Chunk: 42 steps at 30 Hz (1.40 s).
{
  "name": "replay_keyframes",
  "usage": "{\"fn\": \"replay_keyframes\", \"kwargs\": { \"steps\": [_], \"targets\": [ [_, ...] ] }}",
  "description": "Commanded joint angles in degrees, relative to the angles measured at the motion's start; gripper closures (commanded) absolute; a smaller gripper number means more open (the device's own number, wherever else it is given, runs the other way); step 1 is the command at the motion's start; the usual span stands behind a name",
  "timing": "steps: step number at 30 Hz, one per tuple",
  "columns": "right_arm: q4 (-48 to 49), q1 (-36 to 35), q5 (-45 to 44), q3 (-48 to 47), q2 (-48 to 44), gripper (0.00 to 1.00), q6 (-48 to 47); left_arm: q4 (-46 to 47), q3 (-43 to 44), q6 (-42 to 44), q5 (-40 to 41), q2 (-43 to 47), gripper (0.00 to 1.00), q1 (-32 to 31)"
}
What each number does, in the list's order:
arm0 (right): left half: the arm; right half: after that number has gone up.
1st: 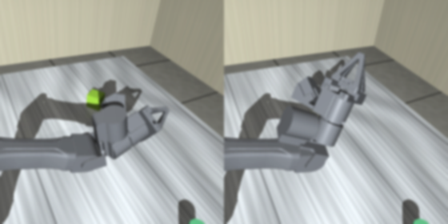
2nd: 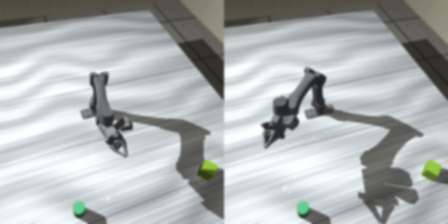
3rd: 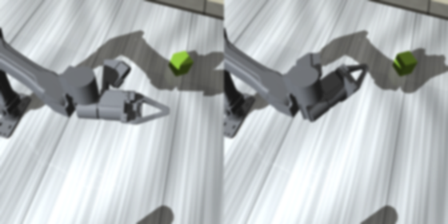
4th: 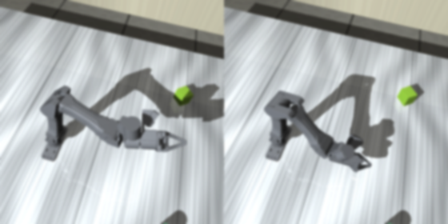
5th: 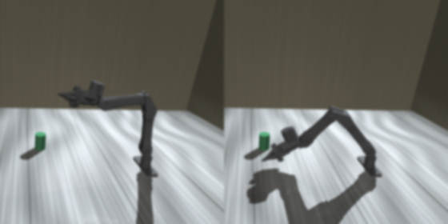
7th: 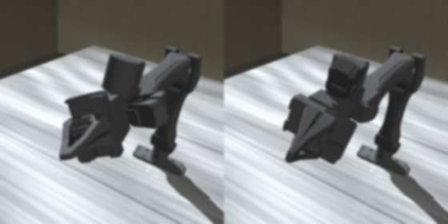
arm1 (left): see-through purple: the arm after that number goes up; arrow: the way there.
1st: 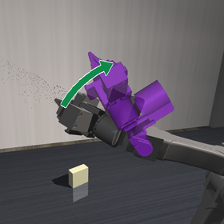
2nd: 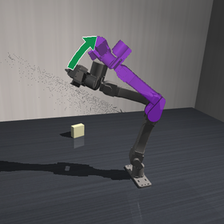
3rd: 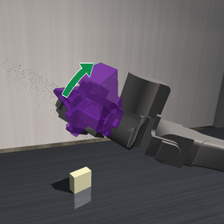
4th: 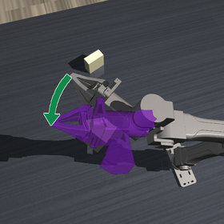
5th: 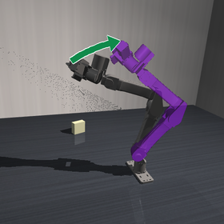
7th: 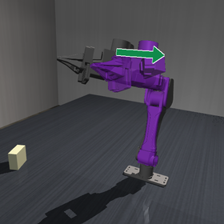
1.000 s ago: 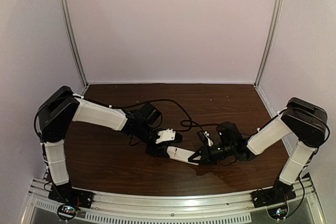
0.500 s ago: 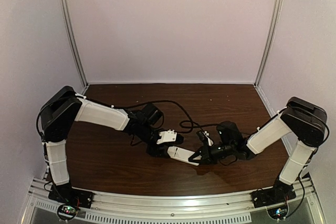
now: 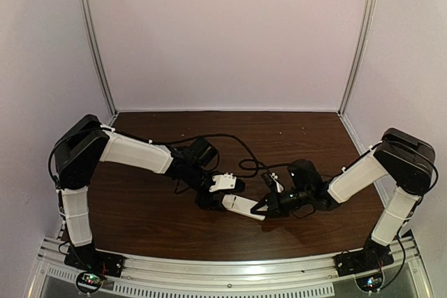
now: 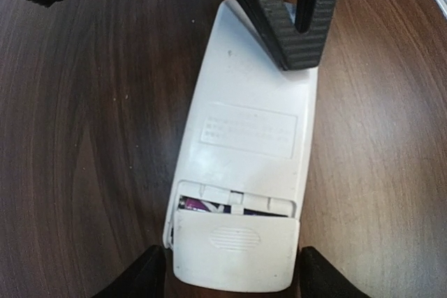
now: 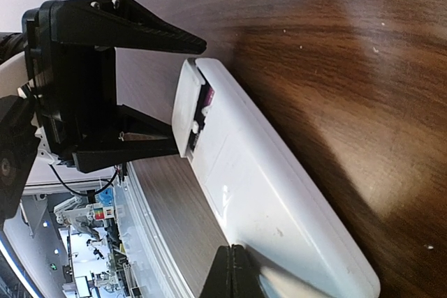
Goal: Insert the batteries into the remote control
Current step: Place the battery cover on the remote control without the battery cover, then adjust the battery cover on the remote control without the battery cover.
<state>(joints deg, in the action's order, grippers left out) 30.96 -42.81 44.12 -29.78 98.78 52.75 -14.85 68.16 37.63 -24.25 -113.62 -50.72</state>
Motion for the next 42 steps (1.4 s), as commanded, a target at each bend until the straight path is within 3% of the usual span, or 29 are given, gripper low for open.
{"fn": "replay_keyframes", "kwargs": {
  "steps": [1, 8, 17, 27, 33, 36, 42],
  "targets": [
    [-3.6, 0.4, -1.1, -1.3, -0.2, 0.98, -1.8, 0.5, 1.5, -0.9, 1.0, 0.9, 0.28, -0.3],
    [-5.2, 0.4, -1.1, -2.3, -2.1, 0.94, -2.6, 1.2, 1.3, -2.6, 2.1, 3.0, 0.19, -0.2],
    [-5.6, 0.4, -0.9, -2.8, -5.5, 0.84, -2.3, 2.6, -0.4, -8.3, 0.9, 9.6, 0.16, 0.9],
    [-14.0, 1.9, -2.0, -8.5, -9.2, 0.66, -11.3, 11.9, -12.1, -36.2, 5.0, 22.6, 0.15, 2.5],
    [-18.8, 5.1, -2.1, -12.7, -8.3, 0.61, -17.1, 31.0, -28.7, -59.5, 6.9, 32.6, 0.22, 2.5],
    [-23.0, 5.5, -2.0, -16.5, -6.5, 0.60, -21.1, 34.6, -33.4, -65.3, 8.9, 34.5, 0.27, 2.5],
    [-27.6, 5.5, 0.0, -22.6, -1.6, 0.58, -25.2, 37.3, -35.6, -70.9, 8.0, 29.4, 0.34, 1.7]
  ]
}}
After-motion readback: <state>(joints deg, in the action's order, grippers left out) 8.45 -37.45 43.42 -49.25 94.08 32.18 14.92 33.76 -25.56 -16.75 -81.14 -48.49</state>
